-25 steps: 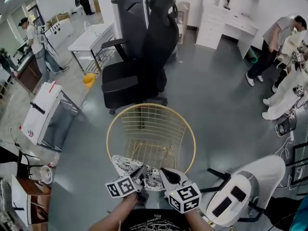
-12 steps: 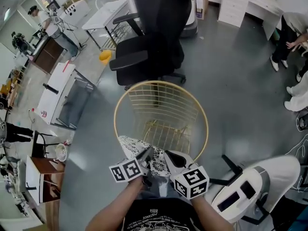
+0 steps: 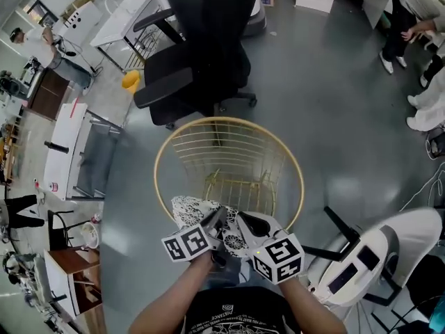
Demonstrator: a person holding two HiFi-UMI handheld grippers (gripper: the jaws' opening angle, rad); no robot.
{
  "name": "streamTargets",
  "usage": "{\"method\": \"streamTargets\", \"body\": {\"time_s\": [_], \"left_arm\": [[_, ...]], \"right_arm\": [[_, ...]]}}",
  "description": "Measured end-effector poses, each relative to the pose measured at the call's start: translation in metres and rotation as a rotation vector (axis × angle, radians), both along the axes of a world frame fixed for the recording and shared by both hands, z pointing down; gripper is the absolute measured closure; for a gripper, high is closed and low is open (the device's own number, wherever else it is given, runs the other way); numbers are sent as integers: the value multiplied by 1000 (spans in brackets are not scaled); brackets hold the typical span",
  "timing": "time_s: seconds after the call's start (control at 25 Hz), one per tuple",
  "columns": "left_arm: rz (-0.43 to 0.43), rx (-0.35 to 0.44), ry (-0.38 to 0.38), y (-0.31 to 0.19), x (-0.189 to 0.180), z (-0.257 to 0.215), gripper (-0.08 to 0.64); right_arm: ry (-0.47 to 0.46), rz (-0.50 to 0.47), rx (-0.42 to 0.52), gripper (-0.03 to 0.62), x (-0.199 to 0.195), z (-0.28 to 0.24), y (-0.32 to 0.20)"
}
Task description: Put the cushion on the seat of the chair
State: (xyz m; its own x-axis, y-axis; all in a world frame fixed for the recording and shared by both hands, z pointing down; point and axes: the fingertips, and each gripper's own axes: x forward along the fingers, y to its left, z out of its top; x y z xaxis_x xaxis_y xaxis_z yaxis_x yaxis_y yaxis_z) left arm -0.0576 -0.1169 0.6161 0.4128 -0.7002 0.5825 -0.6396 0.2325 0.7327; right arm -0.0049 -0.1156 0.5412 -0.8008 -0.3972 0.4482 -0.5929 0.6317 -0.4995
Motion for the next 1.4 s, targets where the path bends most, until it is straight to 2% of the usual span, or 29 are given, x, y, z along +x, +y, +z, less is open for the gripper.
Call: {"method": "streamTargets", "body": {"time_s": [0.16, 0.64, 0.96, 1.4], "left_arm": [[61, -18, 28, -20, -3, 15, 538], [154, -70, 101, -75, -13, 75, 537], [214, -78, 161, -100, 8, 105, 535], [219, -99, 185, -108, 18, 134, 522]], "right_arm": [[24, 61, -14, 594, -12, 10, -16], [75, 218, -80, 594, -26, 61, -49], [96, 300, -116, 594, -22, 83, -57], [141, 314, -152, 594, -8, 99, -48]]}}
